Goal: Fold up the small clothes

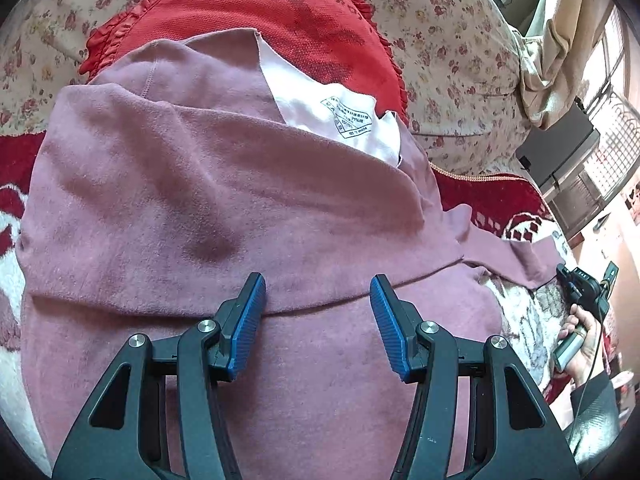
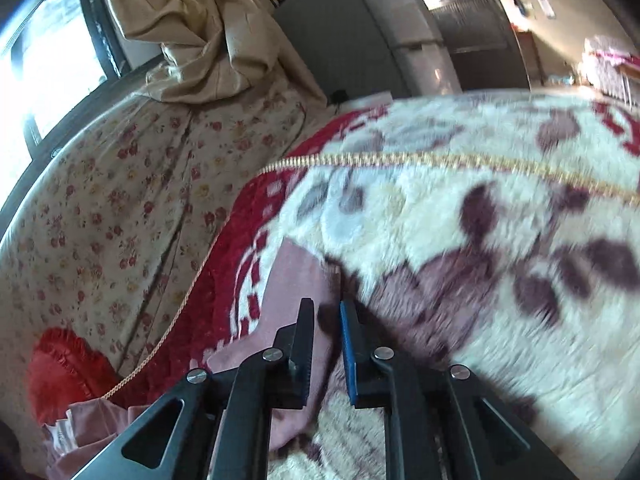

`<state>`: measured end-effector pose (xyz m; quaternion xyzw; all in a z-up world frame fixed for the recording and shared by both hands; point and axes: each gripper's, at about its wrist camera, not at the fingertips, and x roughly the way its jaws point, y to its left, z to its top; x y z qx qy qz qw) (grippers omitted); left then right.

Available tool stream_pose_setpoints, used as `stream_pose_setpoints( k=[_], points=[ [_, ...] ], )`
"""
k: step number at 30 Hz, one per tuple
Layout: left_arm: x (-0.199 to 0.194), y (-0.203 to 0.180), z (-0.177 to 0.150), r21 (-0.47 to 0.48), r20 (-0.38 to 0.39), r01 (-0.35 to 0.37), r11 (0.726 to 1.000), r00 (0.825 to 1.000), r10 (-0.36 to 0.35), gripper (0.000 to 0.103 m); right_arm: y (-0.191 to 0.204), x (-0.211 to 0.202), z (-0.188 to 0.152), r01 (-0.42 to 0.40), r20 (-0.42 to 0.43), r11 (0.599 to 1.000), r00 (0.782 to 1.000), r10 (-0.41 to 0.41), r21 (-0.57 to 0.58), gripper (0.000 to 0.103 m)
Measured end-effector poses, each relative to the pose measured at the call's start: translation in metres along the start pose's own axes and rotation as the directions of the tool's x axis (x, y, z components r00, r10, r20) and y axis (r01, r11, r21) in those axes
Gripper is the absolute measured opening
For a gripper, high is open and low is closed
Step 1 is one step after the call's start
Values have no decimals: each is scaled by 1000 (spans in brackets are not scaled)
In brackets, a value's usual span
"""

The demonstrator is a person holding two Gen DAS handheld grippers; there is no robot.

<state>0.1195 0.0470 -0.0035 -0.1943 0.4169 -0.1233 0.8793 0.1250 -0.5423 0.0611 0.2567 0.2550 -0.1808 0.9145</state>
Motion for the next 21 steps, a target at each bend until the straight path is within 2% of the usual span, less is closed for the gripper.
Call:
stream_pose_setpoints(
  k=[5,8,13,19,21],
  points=[
    [1,0,-1,-2,-3,-3,1000,1000,3,54,0,-3,-3,43,-3,998,999,-43,39,11],
    [1,0,0,2,-4,-4,1000,1000,4,54,-5,5,1,8,9,999,1000,-8,46,12],
    [1,0,0,-2,-4,-1,1000,1000,1,54,-12,3,6,-98,27,992,995,96,79,12],
    [1,1,0,-6,-4,2,1000,1000,-2,54,-12,0,8,-112,40,991,993,110,66,9],
    [2,1,0,-9,-2,5,1000,1000,-5,54,-4,1,6,-145,20,988,989,144,61,3]
  ],
)
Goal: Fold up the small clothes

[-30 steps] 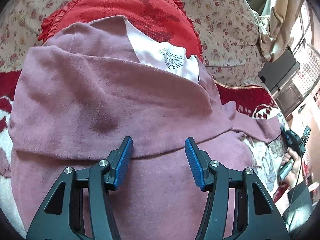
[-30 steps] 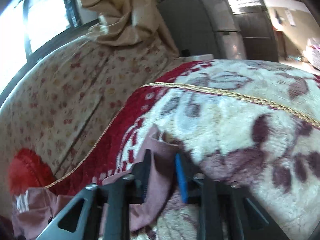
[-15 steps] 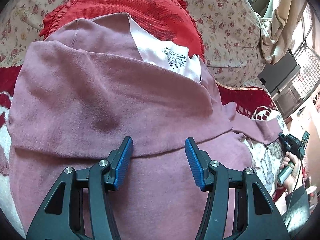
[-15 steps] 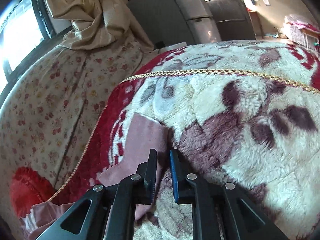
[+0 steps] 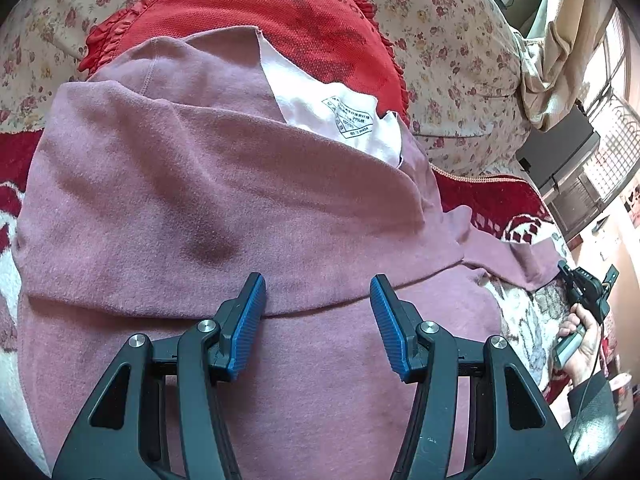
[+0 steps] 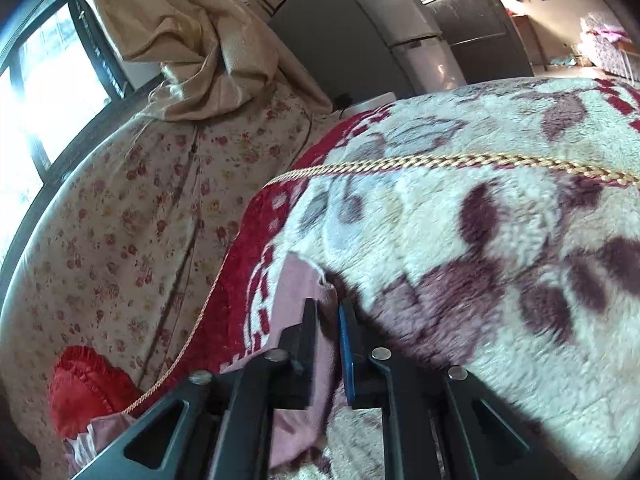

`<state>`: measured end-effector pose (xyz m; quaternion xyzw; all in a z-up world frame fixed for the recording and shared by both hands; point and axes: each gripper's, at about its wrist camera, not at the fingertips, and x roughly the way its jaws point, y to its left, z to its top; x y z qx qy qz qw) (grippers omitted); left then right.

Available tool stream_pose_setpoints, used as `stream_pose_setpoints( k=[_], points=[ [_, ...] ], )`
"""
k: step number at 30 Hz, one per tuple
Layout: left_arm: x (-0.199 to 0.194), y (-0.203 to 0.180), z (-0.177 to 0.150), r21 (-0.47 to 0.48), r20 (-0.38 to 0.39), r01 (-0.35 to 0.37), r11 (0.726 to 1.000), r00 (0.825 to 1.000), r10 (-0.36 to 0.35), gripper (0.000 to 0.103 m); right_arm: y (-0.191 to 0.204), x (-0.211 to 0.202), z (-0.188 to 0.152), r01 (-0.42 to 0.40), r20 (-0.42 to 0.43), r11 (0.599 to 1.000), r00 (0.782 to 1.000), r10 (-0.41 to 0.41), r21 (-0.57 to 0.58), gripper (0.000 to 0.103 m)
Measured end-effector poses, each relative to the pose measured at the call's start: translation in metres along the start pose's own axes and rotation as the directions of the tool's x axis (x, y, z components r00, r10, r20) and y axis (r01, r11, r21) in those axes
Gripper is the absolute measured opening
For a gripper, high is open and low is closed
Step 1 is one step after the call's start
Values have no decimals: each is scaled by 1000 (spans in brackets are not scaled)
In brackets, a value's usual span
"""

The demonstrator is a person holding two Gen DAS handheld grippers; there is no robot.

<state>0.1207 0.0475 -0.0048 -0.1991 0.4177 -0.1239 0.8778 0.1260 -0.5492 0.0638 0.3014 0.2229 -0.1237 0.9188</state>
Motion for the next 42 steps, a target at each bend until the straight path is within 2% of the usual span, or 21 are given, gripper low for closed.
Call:
stream_pose_setpoints(
  k=[2,4,7,9,11,13,14,16,20,24,28,31,35,37,38,39,41,42],
  points=[
    [0,0,1,-3,4,5,1000,1000,-5,54,14,-1,-2,-29,-6,999,1000,29,-21,3],
    [0,-1,2,-6,6,15,1000,1000,-15,54,39,-3,-8,-96,-25,994,995,95,-44,3],
    [-2,-2,5,-11,16,38,999,999,-38,54,87,-1,-27,-215,-91,973,974,207,-90,3],
    [-3,-2,6,-23,22,65,998,998,-65,54,124,4,-48,-314,-164,944,941,296,-98,3],
    [-4,0,8,-46,22,102,994,995,-101,54,158,9,-72,-383,-231,917,908,350,-112,3],
    [-6,3,10,-72,24,127,989,992,-125,54,197,15,-105,-462,-316,880,856,409,-112,3],
    [-7,5,11,-81,25,131,988,991,-129,54,212,16,-120,-484,-349,867,837,420,-117,3],
    [-9,11,12,-109,25,141,984,990,-139,54,247,22,-157,-529,-428,837,795,430,-141,3],
    [-9,20,15,-169,16,191,967,981,-191,54,295,21,-221,-594,-550,780,726,413,-199,3],
    [-6,22,16,-199,-2,234,952,971,-239,54,319,6,-273,-652,-624,710,678,389,-266,3],
    [7,14,15,-195,-66,270,943,956,-287,54,333,-13,-307,-694,-662,624,661,354,-359,3],
    [14,4,13,-168,-101,284,944,948,-303,54,339,-26,-315,-722,-660,573,652,374,-388,3],
    [16,4,11,-160,-108,277,948,949,-295,54,338,-29,-320,-728,-674,549,648,356,-410,3],
    [17,7,11,-165,-108,275,947,950,-294,54,339,-27,-320,-717,-677,553,657,331,-425,4],
    [18,8,11,-165,-108,275,947,949,-295,54,339,-27,-321,-714,-683,552,658,317,-431,6],
    [19,8,11,-162,-110,274,948,950,-293,54,337,-28,-321,-719,-694,550,649,312,-425,8],
    [19,7,11,-151,-109,270,951,951,-288,54,335,-30,-318,-727,-715,540,634,293,-424,21],
    [20,6,11,-144,-110,268,953,952,-284,54,332,-31,-316,-731,-722,531,631,284,-429,23]
  ],
)
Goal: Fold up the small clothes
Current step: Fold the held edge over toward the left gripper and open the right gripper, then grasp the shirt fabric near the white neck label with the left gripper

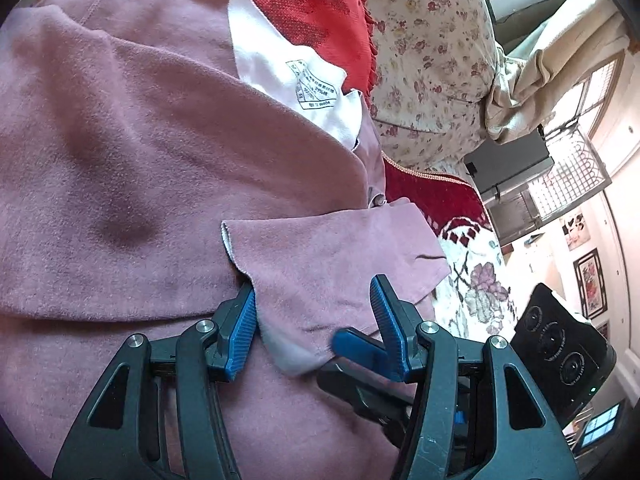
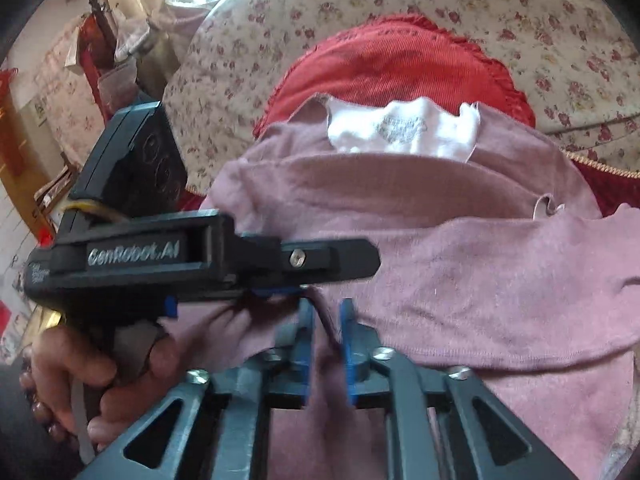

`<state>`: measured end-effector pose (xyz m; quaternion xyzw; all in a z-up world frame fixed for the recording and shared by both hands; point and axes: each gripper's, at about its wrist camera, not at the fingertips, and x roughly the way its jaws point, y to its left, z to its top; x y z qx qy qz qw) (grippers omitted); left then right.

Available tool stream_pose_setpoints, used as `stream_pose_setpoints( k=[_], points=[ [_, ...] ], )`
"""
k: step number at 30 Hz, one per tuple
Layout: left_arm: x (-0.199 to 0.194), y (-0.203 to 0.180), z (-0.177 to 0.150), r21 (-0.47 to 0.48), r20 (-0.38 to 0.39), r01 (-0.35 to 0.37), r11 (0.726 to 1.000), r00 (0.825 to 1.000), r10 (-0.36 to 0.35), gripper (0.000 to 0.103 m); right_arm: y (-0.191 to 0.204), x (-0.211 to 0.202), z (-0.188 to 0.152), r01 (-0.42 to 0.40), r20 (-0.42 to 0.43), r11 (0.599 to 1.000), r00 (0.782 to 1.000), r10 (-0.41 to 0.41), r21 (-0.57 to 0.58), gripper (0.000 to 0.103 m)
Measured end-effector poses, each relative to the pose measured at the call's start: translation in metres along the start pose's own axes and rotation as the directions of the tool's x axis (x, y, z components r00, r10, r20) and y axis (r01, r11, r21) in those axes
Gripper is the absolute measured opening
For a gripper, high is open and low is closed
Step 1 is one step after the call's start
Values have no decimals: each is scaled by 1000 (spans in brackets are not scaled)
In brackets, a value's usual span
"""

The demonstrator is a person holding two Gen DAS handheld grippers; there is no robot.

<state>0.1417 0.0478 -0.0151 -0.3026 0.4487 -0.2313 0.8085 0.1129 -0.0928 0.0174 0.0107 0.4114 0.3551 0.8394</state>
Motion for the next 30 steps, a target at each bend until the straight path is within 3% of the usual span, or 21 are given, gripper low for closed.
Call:
stream_pose_setpoints(
  k=[3,7,9,12,13,14,15,16,17,19,21,25,30],
  points=[
    [2,-4,-1,32,7,-23,999,1000,23,54,-9,-16,-4,22,-22,999,999,-23,-30,24],
    [7,-19,-5,140,43,-94,986,995,89,54,-52,-51,0,201,-9,980,980,-201,-6,24],
    [11,-26,-7,201,60,-130,971,991,121,54,-84,-74,9,289,11,955,957,-290,62,24],
    [18,-31,-8,246,72,-164,955,986,151,53,-141,-115,18,395,21,889,912,-410,233,24],
    [19,-31,-8,253,75,-175,952,984,161,47,-163,-129,18,408,27,859,899,-437,308,24],
    [21,-31,-8,256,79,-189,948,982,174,42,-178,-140,18,404,39,839,894,-447,364,24],
    [24,-30,-7,253,80,-202,946,979,187,32,-198,-151,15,389,50,809,889,-454,441,24],
    [25,-27,-5,246,80,-213,946,977,199,14,-211,-157,14,376,51,785,888,-457,492,24],
    [26,-26,-4,240,89,-234,942,972,219,7,-222,-162,12,361,51,762,888,-457,538,24],
    [23,-26,-4,241,113,-251,938,967,229,2,-240,-165,1,323,38,705,895,-444,632,24],
    [15,-39,-5,302,169,-271,914,959,229,1,-248,-161,-7,286,24,676,912,-410,679,24],
    [-5,-72,-7,434,272,-280,856,947,171,1,-238,-146,-2,257,24,687,928,-371,680,24],
    [-47,-91,13,492,416,-330,806,902,115,1,-223,-135,3,278,20,724,928,-373,632,24]
  ],
)
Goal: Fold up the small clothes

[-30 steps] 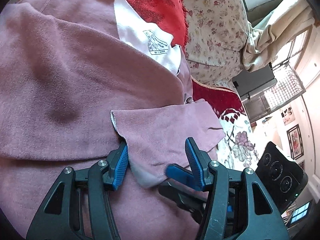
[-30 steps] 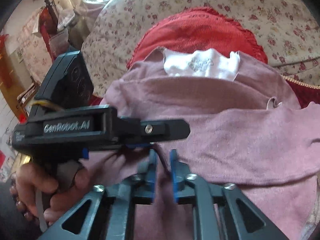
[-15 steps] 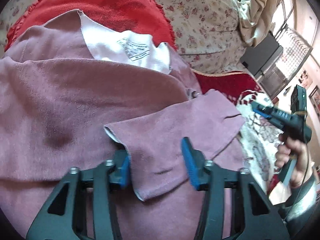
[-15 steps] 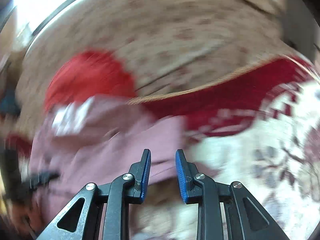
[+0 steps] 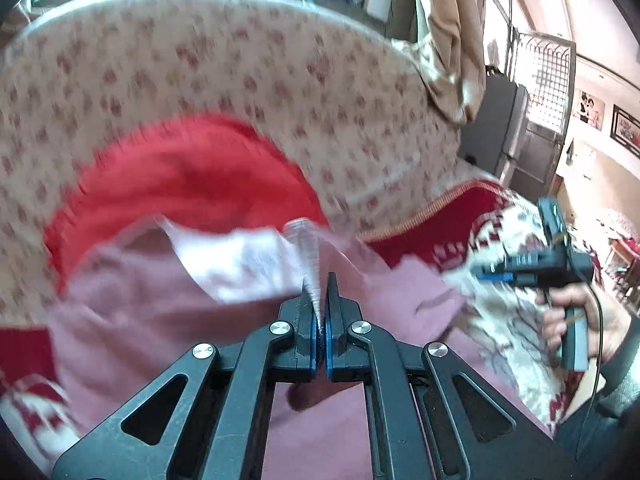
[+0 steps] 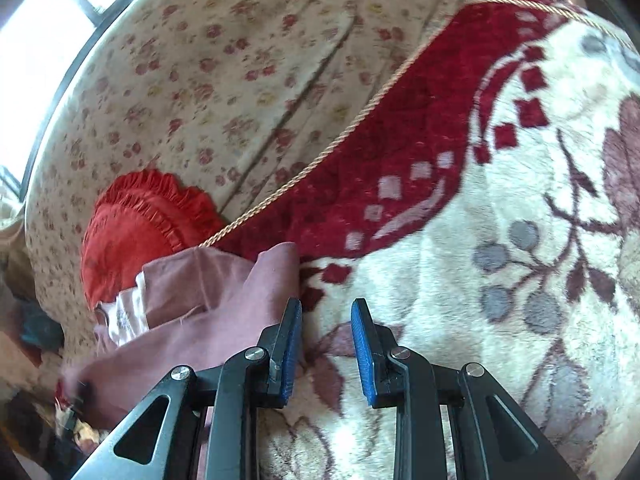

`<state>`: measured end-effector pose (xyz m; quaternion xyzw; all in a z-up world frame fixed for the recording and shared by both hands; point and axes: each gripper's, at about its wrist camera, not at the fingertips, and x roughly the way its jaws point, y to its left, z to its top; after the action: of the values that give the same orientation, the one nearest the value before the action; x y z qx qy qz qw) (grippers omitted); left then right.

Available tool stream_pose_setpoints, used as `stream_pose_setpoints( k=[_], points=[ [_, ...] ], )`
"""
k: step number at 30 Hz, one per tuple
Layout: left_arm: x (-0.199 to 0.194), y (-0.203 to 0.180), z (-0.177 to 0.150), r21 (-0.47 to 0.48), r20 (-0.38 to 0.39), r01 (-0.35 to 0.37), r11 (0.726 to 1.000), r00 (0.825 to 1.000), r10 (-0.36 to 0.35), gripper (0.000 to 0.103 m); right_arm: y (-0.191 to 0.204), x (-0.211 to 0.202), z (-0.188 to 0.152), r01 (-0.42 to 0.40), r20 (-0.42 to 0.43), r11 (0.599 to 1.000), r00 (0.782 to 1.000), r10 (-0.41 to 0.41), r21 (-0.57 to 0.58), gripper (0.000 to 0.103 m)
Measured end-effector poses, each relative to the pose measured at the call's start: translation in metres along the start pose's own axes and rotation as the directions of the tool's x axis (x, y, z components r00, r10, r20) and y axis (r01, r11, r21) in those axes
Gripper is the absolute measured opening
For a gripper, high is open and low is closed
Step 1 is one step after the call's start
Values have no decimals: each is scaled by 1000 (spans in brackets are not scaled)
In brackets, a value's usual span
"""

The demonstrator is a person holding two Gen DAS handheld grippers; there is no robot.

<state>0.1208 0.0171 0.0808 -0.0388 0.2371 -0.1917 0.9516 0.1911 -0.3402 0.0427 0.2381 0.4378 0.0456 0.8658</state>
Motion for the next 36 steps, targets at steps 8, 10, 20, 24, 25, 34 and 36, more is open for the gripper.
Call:
stream_pose_setpoints(
  k=[8,10,20,24,25,34,36],
  points=[
    [-38,70,11,-157,34,-91,983,995,98,1,18,17,-6,-36,-38,999,999,36,3,24],
    [-45,83,9,-209,31,-94,973,994,102,1,24,17,-8,-43,-40,999,998,43,-11,24],
    [-40,120,-14,-367,-86,-137,920,990,113,1,50,18,-20,-66,-90,982,995,51,-175,24],
    [-19,129,-29,-396,-194,-199,896,972,130,1,87,17,-38,-148,-143,907,985,99,-395,27],
    [-18,127,-29,-398,-190,-192,897,974,124,1,98,17,-47,-129,-137,871,988,72,-474,28],
    [-20,134,-30,-442,-185,-190,877,976,118,1,120,50,-69,93,-43,723,985,-167,-685,29],
    [-21,140,-32,-478,-186,-180,860,977,102,1,118,51,-66,121,-10,739,985,-170,-663,29]
  ],
)
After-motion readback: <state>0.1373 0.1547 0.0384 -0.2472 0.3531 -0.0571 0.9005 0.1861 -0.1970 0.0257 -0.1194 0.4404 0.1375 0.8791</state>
